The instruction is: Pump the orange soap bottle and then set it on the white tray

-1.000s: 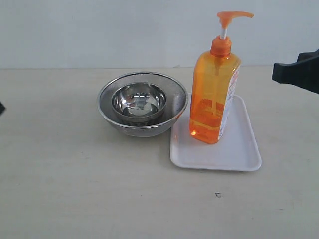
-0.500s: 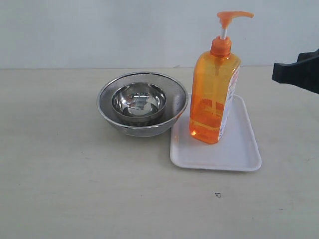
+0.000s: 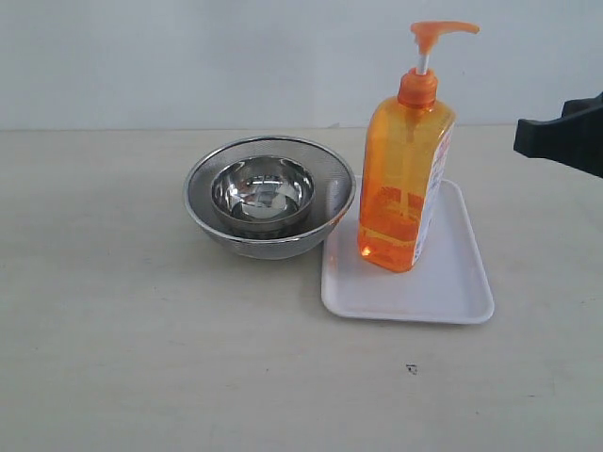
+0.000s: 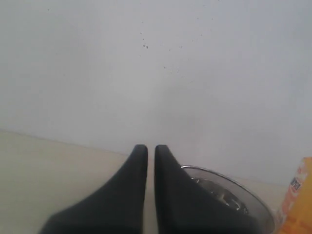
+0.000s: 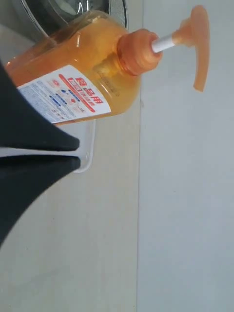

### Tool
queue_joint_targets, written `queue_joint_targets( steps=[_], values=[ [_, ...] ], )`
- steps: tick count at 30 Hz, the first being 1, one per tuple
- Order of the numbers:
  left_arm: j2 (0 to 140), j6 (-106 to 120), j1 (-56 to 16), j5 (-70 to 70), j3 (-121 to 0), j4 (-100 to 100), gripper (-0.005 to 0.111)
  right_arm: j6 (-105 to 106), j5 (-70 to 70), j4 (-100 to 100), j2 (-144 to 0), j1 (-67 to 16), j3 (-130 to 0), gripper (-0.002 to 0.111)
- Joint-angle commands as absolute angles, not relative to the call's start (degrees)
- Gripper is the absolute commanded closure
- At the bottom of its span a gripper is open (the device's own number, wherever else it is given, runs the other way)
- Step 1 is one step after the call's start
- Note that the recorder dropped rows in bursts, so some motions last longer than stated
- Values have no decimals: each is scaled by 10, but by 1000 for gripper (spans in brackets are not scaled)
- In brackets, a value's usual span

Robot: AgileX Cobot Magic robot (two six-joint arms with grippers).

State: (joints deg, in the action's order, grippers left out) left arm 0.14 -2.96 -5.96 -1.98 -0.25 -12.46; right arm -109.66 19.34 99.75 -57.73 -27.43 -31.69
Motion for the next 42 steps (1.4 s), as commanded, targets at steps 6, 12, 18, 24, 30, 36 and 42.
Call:
queue_joint_targets(
  steps=[6,12,18,24,30,36,42],
  values=[
    [0,52,-31,68,0,-110,102,-1096,198,999,-572,-270,-314,108],
    [0,108,-26,145,0,-83,102,-1096,194,999,-572,-270,-314,108],
    [0,108,-26,180,0,-83,102,-1096,194,999,-572,-270,-314,108],
    [0,108,-26,180,0,-83,102,-1096,195,999,-572,-270,-314,108],
    [0,108,-26,180,0,-83,102,-1096,195,999,-572,-270,-314,108],
    [0,108,-26,180,0,-83,102,-1096,196,999,-572,-270,-314,108],
    [0,108,-26,180,0,-83,102,-1096,196,999,-572,-270,-314,108]
  ],
)
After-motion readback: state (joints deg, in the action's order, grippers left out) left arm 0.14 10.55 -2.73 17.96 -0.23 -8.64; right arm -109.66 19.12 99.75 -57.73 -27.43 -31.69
